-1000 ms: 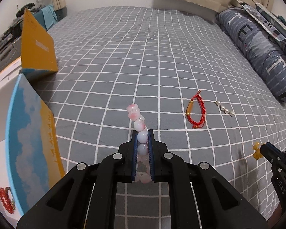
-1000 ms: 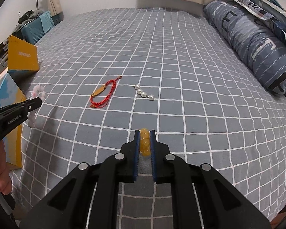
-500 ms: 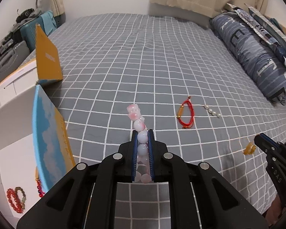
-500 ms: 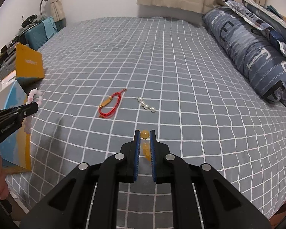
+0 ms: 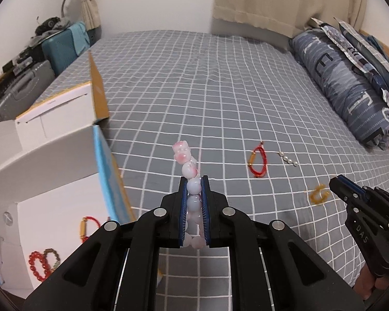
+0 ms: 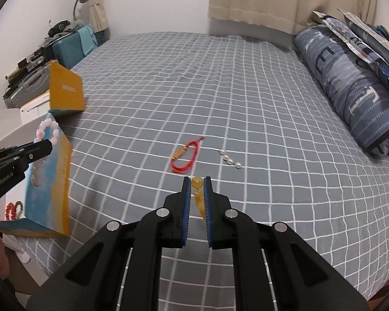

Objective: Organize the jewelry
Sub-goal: 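Lift and carry both held bead bracelets over the open white box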

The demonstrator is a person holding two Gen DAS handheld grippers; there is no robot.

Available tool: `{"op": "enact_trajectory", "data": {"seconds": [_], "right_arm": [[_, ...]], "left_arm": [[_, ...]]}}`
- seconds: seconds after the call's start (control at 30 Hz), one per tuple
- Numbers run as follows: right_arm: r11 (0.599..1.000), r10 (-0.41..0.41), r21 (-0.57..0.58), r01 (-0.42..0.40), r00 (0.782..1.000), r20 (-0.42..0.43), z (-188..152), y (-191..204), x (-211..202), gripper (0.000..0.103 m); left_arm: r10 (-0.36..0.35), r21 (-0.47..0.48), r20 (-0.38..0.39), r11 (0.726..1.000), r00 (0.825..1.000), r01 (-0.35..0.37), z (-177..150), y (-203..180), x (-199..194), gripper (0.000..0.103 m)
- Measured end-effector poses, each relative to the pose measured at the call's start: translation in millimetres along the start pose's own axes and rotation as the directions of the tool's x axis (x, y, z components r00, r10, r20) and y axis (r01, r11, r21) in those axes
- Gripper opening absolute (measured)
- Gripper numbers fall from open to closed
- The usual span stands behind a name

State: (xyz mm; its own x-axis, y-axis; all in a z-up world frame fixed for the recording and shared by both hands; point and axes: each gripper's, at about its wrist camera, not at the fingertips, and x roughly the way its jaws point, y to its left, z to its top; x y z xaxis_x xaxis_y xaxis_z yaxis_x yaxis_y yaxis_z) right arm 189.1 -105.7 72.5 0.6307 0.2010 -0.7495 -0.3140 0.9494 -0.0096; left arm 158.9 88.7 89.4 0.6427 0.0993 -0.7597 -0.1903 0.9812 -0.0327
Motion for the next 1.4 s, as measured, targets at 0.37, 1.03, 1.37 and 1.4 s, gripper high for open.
{"op": "enact_trajectory", "data": {"seconds": [0.37, 1.03, 1.37, 1.4], "right_arm": [[0.993, 0.096, -0.081, -0.091, 0.994, 0.059, 31.6, 62.8, -20.1, 0.009], [0.899, 0.311, -0.345, -0.269, 0.948, 0.072, 52.2, 246.4, -45.2, 0.009], [0.854, 0.352, -0.396, -0.339, 0.935, -0.041, 24.6, 301.4, -15.2, 0.009], [0.851, 0.349, -0.4, -0.341, 0.936, -0.054, 21.6, 304.7, -10.3, 0.009]], "left_arm": [[0.088, -0.068, 0.056, 0.994, 0.995, -0.084, -0.8, 55.2, -40.0, 0.01], [0.329, -0.285, 0.021, 0.907, 0.944, -0.31, -38.3, 226.7, -98.8, 0.01], [0.301, -0.352, -0.078, 0.883, 0.95, -0.309, -76.7, 272.5, -73.4, 0.01], [0.299, -0.353, -0.085, 0.883, 0.95, -0.309, -79.6, 273.9, -70.2, 0.01]]}}
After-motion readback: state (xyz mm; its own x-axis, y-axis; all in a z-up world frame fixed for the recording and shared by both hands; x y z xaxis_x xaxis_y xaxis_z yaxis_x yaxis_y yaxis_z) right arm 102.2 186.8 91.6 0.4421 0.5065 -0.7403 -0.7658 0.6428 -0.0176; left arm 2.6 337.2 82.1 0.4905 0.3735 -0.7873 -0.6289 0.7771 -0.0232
